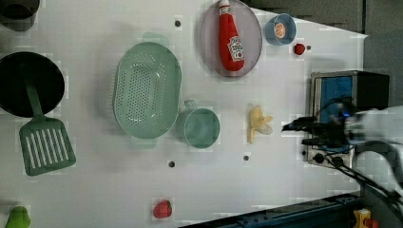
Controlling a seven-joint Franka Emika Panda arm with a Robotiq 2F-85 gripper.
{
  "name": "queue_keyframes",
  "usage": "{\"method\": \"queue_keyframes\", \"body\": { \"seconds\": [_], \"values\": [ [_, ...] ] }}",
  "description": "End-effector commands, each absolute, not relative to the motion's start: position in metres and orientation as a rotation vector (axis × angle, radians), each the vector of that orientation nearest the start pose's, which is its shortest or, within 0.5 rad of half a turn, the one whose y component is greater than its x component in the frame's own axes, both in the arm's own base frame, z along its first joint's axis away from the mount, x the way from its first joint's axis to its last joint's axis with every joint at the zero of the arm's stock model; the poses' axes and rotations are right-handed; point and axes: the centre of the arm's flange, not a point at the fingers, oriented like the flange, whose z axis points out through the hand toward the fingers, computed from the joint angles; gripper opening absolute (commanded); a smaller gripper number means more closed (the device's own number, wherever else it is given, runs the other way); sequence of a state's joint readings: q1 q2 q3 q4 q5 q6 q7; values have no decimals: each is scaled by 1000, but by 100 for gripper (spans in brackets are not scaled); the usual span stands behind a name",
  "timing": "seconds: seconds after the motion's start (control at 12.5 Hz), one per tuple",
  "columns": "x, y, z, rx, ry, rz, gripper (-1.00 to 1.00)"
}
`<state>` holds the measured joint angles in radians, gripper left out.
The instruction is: Pick Banana and place it in mug.
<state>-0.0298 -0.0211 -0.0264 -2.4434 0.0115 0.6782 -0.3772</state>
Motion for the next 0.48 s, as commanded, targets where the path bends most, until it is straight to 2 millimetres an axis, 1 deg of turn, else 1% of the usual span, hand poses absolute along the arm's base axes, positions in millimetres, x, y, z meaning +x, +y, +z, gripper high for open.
{"method": "queue_keyframes", "body": {
  "seconds": [0.08,0.24,0.4,0.48],
  "values": [
    [468,-26,289,-3136,260,96,100],
    [470,-24,254,-3140,187,132,100],
    [469,-21,219,-3140,176,165,100],
    [470,-21,204,-3141,175,152,100]
  ]
}}
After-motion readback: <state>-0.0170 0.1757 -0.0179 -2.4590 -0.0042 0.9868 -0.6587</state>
